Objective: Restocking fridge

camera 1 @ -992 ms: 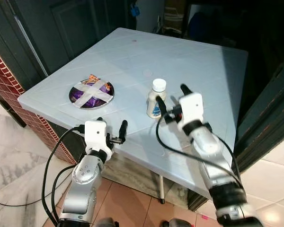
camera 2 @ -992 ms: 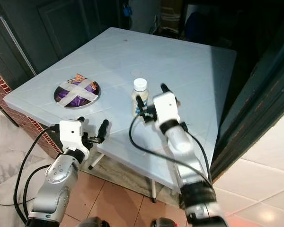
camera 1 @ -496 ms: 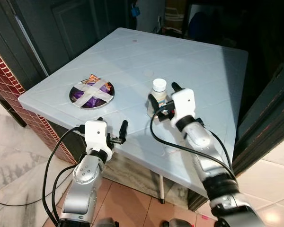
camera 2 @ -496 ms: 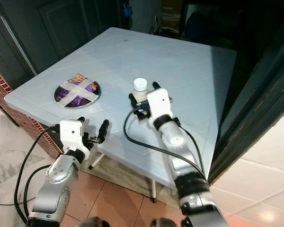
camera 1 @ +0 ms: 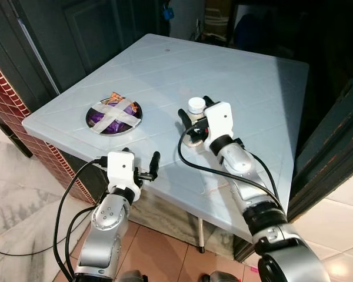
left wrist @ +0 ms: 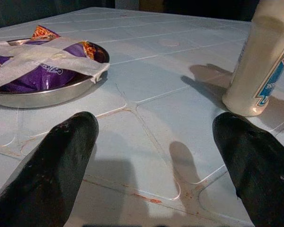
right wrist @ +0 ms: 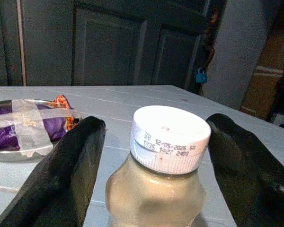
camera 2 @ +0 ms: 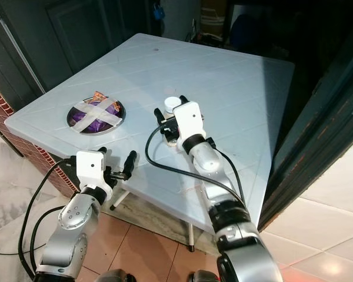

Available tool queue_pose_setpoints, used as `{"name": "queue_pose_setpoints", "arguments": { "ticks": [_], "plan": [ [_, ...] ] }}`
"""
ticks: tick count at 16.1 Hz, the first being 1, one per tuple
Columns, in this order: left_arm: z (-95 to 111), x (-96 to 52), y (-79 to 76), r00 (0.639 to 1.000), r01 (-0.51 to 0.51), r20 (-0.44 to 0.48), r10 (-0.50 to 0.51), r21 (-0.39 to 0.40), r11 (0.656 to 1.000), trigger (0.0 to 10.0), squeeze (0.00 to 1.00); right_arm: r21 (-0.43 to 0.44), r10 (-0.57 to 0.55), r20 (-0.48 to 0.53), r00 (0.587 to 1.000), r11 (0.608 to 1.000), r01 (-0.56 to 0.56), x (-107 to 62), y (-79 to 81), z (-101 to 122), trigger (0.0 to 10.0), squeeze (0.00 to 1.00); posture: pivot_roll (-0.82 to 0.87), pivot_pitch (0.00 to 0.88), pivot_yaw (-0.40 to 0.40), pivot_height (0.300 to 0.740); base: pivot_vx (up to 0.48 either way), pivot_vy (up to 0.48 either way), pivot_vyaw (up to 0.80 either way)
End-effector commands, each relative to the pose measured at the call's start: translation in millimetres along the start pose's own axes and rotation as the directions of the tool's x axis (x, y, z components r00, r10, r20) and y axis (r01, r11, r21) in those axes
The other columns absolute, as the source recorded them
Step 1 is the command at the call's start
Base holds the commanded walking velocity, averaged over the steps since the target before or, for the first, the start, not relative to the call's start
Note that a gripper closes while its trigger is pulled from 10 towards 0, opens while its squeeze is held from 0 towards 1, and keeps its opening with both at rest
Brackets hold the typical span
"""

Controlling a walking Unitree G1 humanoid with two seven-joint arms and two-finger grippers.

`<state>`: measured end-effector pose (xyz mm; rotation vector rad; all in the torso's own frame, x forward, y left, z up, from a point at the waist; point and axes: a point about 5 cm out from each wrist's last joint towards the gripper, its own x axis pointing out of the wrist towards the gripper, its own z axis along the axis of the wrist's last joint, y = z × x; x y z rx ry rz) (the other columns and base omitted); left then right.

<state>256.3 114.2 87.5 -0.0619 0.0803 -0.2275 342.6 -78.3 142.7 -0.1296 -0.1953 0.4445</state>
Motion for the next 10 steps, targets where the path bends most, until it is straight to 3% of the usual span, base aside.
{"name": "queue_pose_setpoints", "arguments": {
  "ticks": [1, 6, 7, 8, 10],
  "plan": [
    [2.3, -1.5, 1.2, 1.0, -0.01, 0.004, 0.01, 0.007, 1.0, 10.0, 0.0, 0.028, -0.009, 0.01, 1.0, 1.0, 0.008, 4.2, 1.6, 2.7, 0.0, 0.0, 0.08, 0.009, 0.026, 0.74, 0.0, 0.0, 0.0],
    [2.1, -1.6, 1.2, 1.0, -0.007, 0.001, 0.007, 0.011, 1.0, 10.0, 0.0, 0.067, -0.021, 0.012, 1.0, 0.998, 0.02, 6.1, 4.8, 1.3, 0.0, 0.0, 0.08, 0.01, 0.029, 0.74, 0.0, 0.0, 0.0],
    [2.1, -1.6, 1.3, 1.0, -0.007, 0.001, 0.007, 0.011, 1.0, 10.0, 0.0, 0.07, -0.022, 0.01, 1.0, 0.997, 0.021, 6.3, 4.8, 1.0, 1.8, 0.0, 0.08, 0.01, 0.03, 0.74, 0.0, 0.0, 0.0],
    [2.2, -1.5, 1.2, 1.0, -0.006, 0.0, 0.006, 0.013, 1.0, 10.0, 0.0, 0.081, -0.033, 0.002, 0.999, 0.996, 0.033, 6.4, 3.2, 0.0, 10.0, 0.0, 0.08, 0.01, 0.03, 0.74, 0.0, 0.0, 0.0],
    [2.0, -1.1, 1.5, 1.0, -0.006, -0.001, 0.006, 0.014, 1.0, 10.0, 0.0, 0.08, -0.045, -0.002, 0.999, 0.996, 0.045, 6.3, 0.9, -1.2, 10.0, 0.91, 0.08, 0.008, 0.03, 0.74, 0.0, 0.0, 0.0]
  ]
}}
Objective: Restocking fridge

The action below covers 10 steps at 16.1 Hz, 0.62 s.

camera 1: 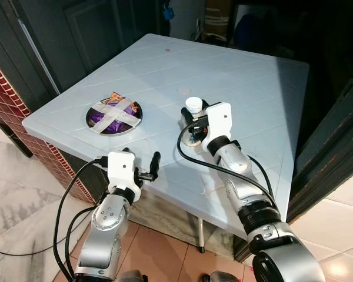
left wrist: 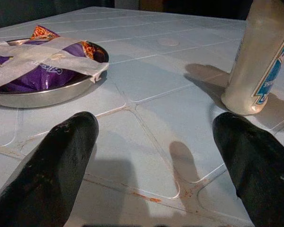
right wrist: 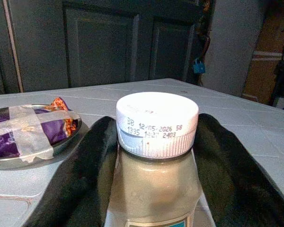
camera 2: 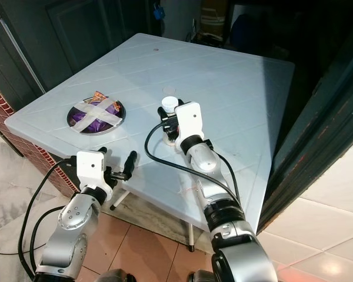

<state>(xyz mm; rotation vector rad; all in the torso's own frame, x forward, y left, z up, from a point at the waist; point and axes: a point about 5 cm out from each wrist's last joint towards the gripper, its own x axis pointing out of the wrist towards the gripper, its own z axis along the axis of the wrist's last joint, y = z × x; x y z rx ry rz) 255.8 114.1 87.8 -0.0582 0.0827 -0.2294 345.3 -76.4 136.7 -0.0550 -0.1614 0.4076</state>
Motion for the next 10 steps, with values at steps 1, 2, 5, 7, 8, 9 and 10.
{"name": "queue_pose_setpoints", "arguments": {
  "ticks": [1, 2, 5, 7, 8, 9, 10],
  "plan": [
    [1.7, -0.5, 1.8, 1.0, -0.008, 0.001, 0.008, 0.012, 1.0, 10.0, 0.0, -0.002, -0.008, 0.017, 1.0, 1.0, 0.008, 4.1, -2.0, 4.5, 10.0, 0.91, 0.08, 0.008, 0.03, 0.74, 0.0, 0.0, 0.0],
    [1.9, 0.0, 2.3, 1.0, -0.007, 0.001, 0.007, 0.013, 1.0, 10.0, 0.0, -0.006, -0.017, 0.018, 1.0, 1.0, 0.018, 5.5, -4.7, 5.1, 10.0, 1.0, 0.08, 0.006, 0.032, 0.74, 0.0, 0.0, 0.0],
    [2.5, -0.1, 3.7, 1.0, -0.008, 0.0, 0.008, 0.016, 1.0, 10.0, 0.0, -0.014, -0.027, 0.016, 1.0, 1.0, 0.027, 10.1, -9.5, 7.3, 10.0, 1.0, 0.09, 0.007, 0.036, 0.74, 0.0, 0.0, 0.0],
    [2.8, -0.9, 4.4, 1.0, -0.007, -0.001, 0.007, 0.02, 1.0, 10.0, 0.0, -0.009, -0.009, 0.013, 1.0, 1.0, 0.009, 14.0, -9.5, 8.4, 10.0, 0.0, 0.09, 0.009, 0.039, 0.74, 0.0, 0.0, 0.0],
    [2.9, -1.3, 4.6, 1.0, -0.006, -0.001, 0.006, 0.021, 1.0, 10.0, 0.0, -0.008, 0.0, 0.012, 1.0, 1.0, 0.0, 15.8, -9.0, 8.9, 10.0, 0.0, 0.1, 0.011, 0.042, 0.74, 0.0, 0.0, 0.0],
    [2.9, -1.8, 4.7, 1.0, -0.005, -0.002, 0.005, 0.024, 1.0, 10.0, 0.0, 0.002, 0.005, 0.009, 1.0, 1.0, -0.005, 17.7, -8.6, 9.2, 10.0, 0.0, 0.1, 0.012, 0.042, 0.74, 0.0, 0.0, 0.0],
    [3.1, -2.4, 5.1, 1.0, -0.005, -0.004, 0.005, 0.027, 1.0, 10.0, 0.0, 0.016, 0.007, 0.0, 1.0, 1.0, -0.007, 20.4, -7.9, 8.9, 10.0, 0.0, 0.1, 0.014, 0.043, 0.74, 0.0, 0.0, 0.0]
  ]
}}
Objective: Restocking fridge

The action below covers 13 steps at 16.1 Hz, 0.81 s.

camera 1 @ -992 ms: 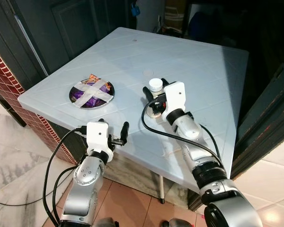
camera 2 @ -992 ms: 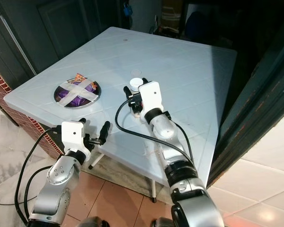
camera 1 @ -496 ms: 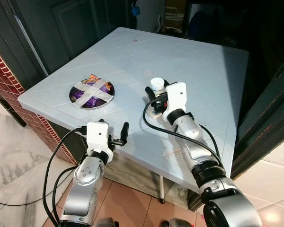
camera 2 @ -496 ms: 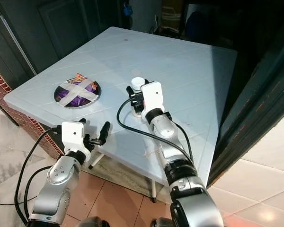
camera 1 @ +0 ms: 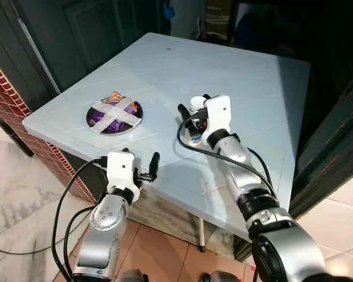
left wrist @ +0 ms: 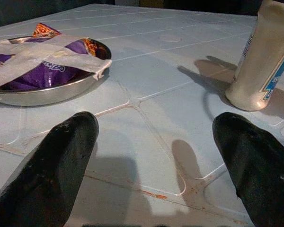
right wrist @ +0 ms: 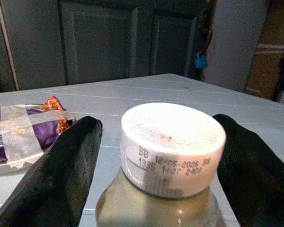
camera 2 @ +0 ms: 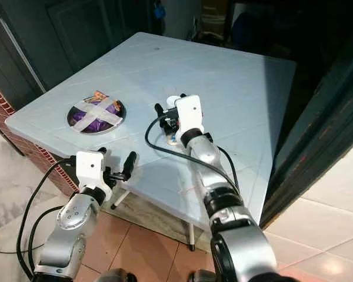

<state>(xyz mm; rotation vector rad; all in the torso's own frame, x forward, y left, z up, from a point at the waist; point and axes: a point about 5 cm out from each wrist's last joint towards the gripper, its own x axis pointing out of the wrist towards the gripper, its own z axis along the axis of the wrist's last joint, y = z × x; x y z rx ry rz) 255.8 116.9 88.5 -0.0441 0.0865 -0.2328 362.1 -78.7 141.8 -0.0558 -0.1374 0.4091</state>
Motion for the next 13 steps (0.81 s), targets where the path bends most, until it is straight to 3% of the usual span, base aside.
{"name": "queue_pose_setpoints", "arguments": {
  "ticks": [1, 3, 4, 5, 13],
  "plan": [
    [2.2, -2.1, 2.5, 1.0, -0.008, 0.001, 0.008, 0.014, 1.0, 10.0, 0.0, 0.014, 0.007, 0.022, 1.0, 1.0, -0.007, 5.9, 1.6, 6.6, 10.0, 0.0, 0.11, 0.016, 0.044, 0.74, 0.0, 0.0, 0.0],
    [2.6, -3.7, 2.9, 1.0, -0.008, 0.001, 0.008, 0.017, 1.0, 10.0, 0.0, 0.015, 0.015, 0.02, 1.0, 1.0, -0.015, 8.0, 3.5, 6.4, 10.0, 0.0, 0.11, 0.021, 0.046, 0.74, 0.0, 0.0, 0.0],
    [2.4, -4.4, 3.3, 1.0, -0.009, -0.002, 0.009, 0.018, 1.0, 10.0, 0.0, 0.013, 0.021, 0.023, 1.0, 1.0, -0.021, 9.6, 3.8, 7.3, 8.1, 0.0, 0.12, 0.022, 0.046, 0.74, 0.0, 0.0, 0.0],
    [2.2, -4.9, 3.5, 1.0, -0.01, -0.004, 0.01, 0.019, 1.0, 10.0, 0.0, 0.015, 0.018, 0.023, 1.0, 1.0, -0.019, 10.9, 3.2, 8.1, 0.1, 0.0, 0.12, 0.024, 0.046, 0.74, 0.0, 0.0, 0.0],
    [1.7, -6.8, 3.2, 1.0, -0.007, -0.014, 0.007, 0.023, 1.0, 10.0, 0.0, 0.025, 0.019, 0.023, 1.0, 0.999, -0.019, 11.0, 4.3, 4.6, 0.0, 0.0, 0.12, 0.026, 0.047, 0.74, 0.0, 0.0, 0.0]
  ]
}}
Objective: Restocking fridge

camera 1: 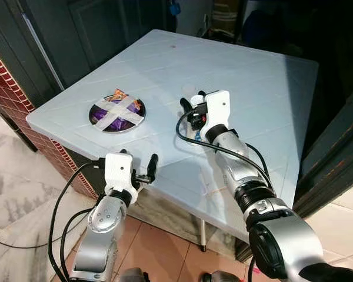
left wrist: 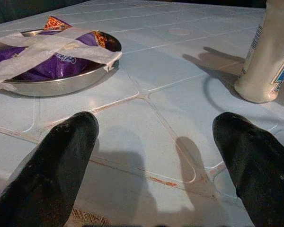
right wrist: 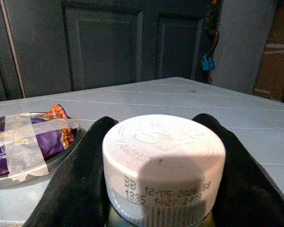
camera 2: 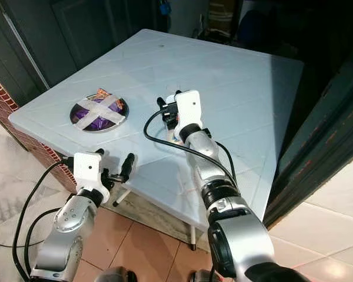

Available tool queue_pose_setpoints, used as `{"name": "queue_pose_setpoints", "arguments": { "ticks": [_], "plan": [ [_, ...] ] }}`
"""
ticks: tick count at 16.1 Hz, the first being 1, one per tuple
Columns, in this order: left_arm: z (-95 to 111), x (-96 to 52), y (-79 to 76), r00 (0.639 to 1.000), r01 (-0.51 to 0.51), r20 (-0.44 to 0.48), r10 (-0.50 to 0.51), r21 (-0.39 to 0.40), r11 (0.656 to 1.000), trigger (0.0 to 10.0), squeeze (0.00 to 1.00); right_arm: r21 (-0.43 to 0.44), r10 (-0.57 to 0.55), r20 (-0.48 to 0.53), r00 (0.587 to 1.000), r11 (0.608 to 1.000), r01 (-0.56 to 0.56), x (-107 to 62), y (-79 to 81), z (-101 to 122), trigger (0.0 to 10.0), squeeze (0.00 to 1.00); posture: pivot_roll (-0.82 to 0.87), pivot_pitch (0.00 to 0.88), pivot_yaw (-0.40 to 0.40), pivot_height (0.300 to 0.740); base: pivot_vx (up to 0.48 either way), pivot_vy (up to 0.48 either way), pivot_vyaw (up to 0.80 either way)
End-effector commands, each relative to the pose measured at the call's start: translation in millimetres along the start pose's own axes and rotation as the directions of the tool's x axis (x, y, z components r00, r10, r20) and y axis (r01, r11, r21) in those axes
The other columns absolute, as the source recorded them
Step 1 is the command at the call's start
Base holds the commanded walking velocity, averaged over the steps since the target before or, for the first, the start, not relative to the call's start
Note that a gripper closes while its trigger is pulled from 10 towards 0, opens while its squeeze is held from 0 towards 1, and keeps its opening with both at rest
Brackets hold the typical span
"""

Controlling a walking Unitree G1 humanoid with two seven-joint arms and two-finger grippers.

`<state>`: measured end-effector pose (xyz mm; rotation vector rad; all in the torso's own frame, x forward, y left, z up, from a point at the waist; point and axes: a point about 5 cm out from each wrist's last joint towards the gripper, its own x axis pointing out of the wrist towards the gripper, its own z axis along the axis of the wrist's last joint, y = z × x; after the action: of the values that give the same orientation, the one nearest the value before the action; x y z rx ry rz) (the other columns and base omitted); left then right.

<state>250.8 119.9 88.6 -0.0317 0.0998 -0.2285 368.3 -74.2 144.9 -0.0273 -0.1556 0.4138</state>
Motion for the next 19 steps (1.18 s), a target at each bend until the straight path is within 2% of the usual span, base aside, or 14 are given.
{"name": "queue_pose_setpoints", "arguments": {
  "ticks": [1, 7, 9, 11, 13, 14, 15, 16, 17, 19],
  "plan": [
    [2.1, -1.0, 1.1, 1.0, 0.0, -0.001, 0.0, 0.012, 1.0, 10.0, 0.0, 0.0, 0.016, -0.001, 1.0, 1.0, -0.016, 2.8, 2.3, 1.4, 0.0, 0.0, 0.12, 0.024, 0.047, 0.74, 0.0, 0.0, 0.0],
    [2.0, 2.9, 0.1, 1.0, -0.003, 0.004, 0.003, 0.011, 1.0, 10.0, 0.0, -0.022, 0.007, 0.012, 1.0, 1.0, -0.007, 2.8, -1.5, 3.5, 0.0, 0.0, 0.11, 0.006, 0.038, 0.74, 0.0, 0.0, 0.0],
    [1.4, 4.4, 2.2, 0.999, -0.033, 0.005, 0.033, 0.012, 0.999, 10.0, 0.0, -0.056, 0.005, 0.052, 0.999, 0.998, -0.002, 3.7, -7.1, 12.6, 0.0, 0.0, 0.1, 0.0, 0.031, 0.74, 0.0, 0.0, 0.0],
    [-3.6, 8.9, 8.6, 0.993, -0.115, -0.025, 0.116, 0.031, 0.993, 10.0, 0.0, -0.084, 0.013, 0.106, 0.994, 0.996, -0.004, 1.3, -16.3, 23.8, 0.0, 0.0, 0.08, 0.0, 0.024, 0.74, 0.0, 0.0, 0.0],
    [-3.5, 13.4, 7.1, 0.995, -0.1, -0.026, 0.1, 0.019, 0.995, 10.0, 0.0, -0.107, 0.03, 0.161, 0.987, 0.994, -0.012, -6.1, -21.9, 33.0, 0.4, 0.0, 0.06, 0.0, 0.023, 0.74, 0.0, 0.0, 0.0],
    [-2.5, 17.0, 5.4, 0.996, -0.091, -0.021, 0.091, -0.001, 0.996, 10.0, 0.0, -0.115, 0.035, 0.17, 0.985, 0.993, -0.015, -9.9, -21.9, 33.7, 1.2, 0.0, 0.05, 0.0, 0.024, 0.74, 0.0, 0.401, 0.0],
    [4.0, 21.4, 3.8, 0.996, -0.085, 0.0, 0.085, -0.016, 0.996, 10.0, 0.0, -0.128, 0.041, 0.182, 0.982, 0.992, -0.018, -18.4, -19.5, 35.0, 6.8, 0.0, 0.05, 0.0, 0.025, 0.74, 0.0, 0.472, 0.0],
    [6.3, 23.0, 3.2, 0.996, -0.083, 0.007, 0.083, -0.019, 0.996, 10.0, 0.0, -0.131, 0.045, 0.188, 0.981, 0.991, -0.02, -21.9, -18.1, 35.5, 6.8, 0.0, 0.05, 0.0, 0.028, 0.74, 0.0, 0.472, 0.0],
    [7.6, 23.9, 1.0, 0.998, -0.066, 0.016, 0.066, -0.012, 0.998, 10.0, 0.0, -0.14, 0.059, 0.18, 0.982, 0.99, -0.033, -29.4, -14.0, 31.9, 10.0, 0.0, 0.05, 0.0, 0.028, 0.74, 0.0, 0.472, 0.0],
    [5.1, 22.6, -4.3, 0.999, -0.031, 0.019, 0.031, -0.006, 1.0, 10.0, 0.0, -0.136, 0.047, 0.164, 0.985, 0.99, -0.024, -43.2, -9.8, 26.1, 10.0, 0.0, 0.04, 0.0, 0.031, 0.74, 0.0, 0.472, 0.0]
  ]
}}
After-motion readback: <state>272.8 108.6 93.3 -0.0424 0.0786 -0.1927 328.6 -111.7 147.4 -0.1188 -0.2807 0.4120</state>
